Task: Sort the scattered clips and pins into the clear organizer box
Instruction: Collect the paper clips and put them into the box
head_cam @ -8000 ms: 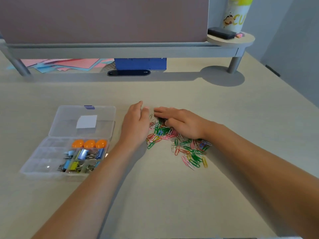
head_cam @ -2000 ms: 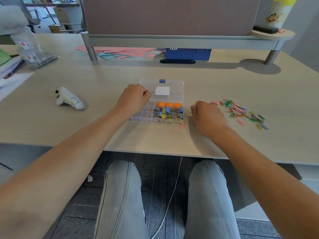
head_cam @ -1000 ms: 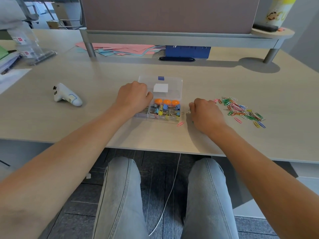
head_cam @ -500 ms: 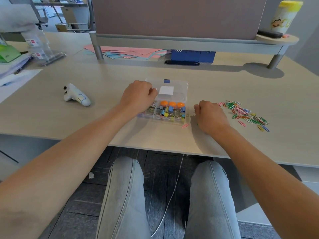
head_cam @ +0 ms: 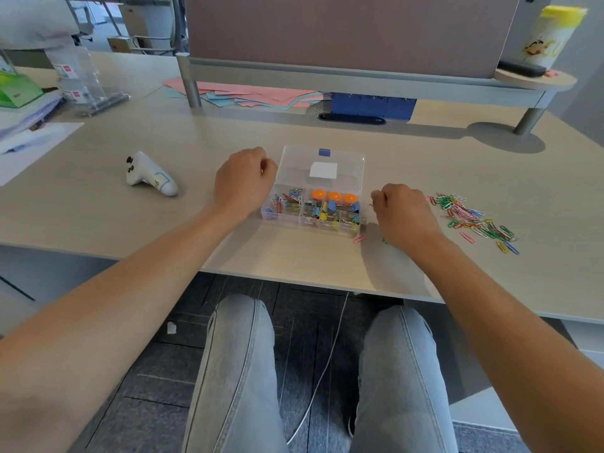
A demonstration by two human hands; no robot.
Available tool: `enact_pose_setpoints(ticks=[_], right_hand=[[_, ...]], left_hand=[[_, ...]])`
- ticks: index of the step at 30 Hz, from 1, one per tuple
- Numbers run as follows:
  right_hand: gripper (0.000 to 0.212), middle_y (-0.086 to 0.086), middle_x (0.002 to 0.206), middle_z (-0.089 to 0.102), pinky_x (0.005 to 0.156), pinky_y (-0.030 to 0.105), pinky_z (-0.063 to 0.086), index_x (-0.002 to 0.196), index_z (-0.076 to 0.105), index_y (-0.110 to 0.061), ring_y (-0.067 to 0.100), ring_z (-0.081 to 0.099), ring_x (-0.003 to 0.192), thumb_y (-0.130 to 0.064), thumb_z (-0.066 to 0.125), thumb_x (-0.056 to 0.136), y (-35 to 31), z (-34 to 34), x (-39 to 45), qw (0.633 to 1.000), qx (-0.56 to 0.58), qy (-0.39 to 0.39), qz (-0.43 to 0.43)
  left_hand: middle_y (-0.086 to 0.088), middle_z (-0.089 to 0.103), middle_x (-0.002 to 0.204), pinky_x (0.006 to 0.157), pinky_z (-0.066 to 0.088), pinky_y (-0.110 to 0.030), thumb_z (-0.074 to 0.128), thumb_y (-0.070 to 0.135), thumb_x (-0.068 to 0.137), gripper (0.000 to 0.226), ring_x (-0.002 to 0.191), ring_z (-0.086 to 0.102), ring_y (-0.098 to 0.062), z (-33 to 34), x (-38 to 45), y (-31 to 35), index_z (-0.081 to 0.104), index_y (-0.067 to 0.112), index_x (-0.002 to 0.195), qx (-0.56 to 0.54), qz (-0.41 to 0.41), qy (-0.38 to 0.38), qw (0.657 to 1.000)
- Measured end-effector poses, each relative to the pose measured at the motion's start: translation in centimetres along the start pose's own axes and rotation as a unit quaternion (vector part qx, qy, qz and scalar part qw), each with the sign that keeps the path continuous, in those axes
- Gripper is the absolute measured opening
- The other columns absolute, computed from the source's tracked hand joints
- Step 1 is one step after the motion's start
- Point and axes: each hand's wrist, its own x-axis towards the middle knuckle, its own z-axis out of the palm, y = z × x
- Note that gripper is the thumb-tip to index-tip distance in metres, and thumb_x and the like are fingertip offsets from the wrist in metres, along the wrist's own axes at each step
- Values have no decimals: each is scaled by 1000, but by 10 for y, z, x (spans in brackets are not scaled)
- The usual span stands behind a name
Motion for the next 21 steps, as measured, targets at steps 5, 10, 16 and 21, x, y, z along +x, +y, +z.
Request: enact_pose_setpoints(ticks=[5,10,16,21], right_hand=[[30,17,94,68,71,45,57,88,63,0,36,62,81,-16,42,103,-15,-6,-3,999,-3,10,-38],[33,16,93,67,73,43,56,88,64,-1,35,63,82,-15,40,104,-47,-9,-1,996,-16,19,-87],[33,17,87,63,66,41,52,81,58,3,37,56,76,-13,38,103,-89,-3,7,992,-5,23,-126],[37,17,79,62,56,35,41,76,55,-2,32,51,67,-20,39,103,-120,18,22,993,22,13,-115]], left_hand=[[-18,61,94,72,47,-47,40,17,96,25,95,53,-37,16,-1,-25,59,3,90,3,-10,-28,1000],[-17,60,124,94,45,-47,44,19,95,33,117,52,-38,25,-4,-42,61,5,119,58,-31,-126,990],[-15,59,128,103,39,-47,41,26,96,38,122,51,-35,29,-6,-47,58,7,123,78,-16,-137,987],[-14,45,147,115,27,-50,30,33,98,47,140,36,-29,32,-6,-47,51,13,135,109,-13,-173,979]])
